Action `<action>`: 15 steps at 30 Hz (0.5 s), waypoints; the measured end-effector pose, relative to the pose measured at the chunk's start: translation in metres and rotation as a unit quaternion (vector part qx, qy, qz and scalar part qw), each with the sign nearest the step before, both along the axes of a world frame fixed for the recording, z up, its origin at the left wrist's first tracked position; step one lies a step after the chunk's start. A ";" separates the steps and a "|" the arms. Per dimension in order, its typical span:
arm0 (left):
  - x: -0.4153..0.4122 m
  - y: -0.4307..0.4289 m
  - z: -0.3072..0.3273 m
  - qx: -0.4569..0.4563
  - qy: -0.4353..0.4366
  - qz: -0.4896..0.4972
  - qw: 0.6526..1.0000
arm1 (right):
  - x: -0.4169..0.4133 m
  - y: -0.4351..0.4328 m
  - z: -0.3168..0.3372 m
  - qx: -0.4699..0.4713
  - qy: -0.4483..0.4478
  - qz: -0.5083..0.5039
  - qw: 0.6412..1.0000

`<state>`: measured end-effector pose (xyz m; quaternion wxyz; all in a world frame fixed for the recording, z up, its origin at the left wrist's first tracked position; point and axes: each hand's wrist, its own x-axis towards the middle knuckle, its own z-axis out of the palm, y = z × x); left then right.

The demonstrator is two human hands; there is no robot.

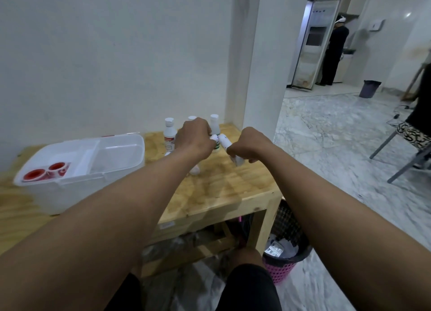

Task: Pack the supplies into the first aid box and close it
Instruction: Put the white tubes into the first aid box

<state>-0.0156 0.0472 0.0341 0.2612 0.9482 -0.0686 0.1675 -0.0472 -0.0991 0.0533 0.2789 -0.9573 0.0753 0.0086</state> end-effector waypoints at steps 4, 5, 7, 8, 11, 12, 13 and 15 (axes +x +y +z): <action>-0.013 0.028 0.030 -0.111 0.015 0.018 0.994 | -0.005 0.019 0.021 0.046 -0.020 0.013 0.999; -0.016 0.037 0.037 -0.129 0.020 0.026 0.991 | -0.006 0.026 0.027 0.062 -0.020 0.016 0.998; -0.023 0.057 0.049 -0.157 0.020 0.044 0.986 | -0.008 0.040 0.036 0.081 -0.023 0.027 0.996; -0.027 0.068 0.055 -0.166 0.017 0.053 0.985 | -0.009 0.047 0.040 0.085 -0.028 0.034 0.995; -0.040 0.102 0.070 -0.183 0.002 0.083 0.980 | -0.014 0.073 0.054 0.094 -0.037 0.048 0.994; -0.044 0.115 0.075 -0.190 -0.001 0.094 0.977 | -0.016 0.082 0.058 0.099 -0.037 0.053 0.993; -0.049 0.127 0.079 -0.197 -0.003 0.105 0.975 | -0.018 0.091 0.062 0.105 -0.036 0.059 0.992; -0.059 0.150 0.087 -0.203 -0.002 0.125 0.971 | -0.021 0.110 0.069 0.120 -0.031 0.075 0.990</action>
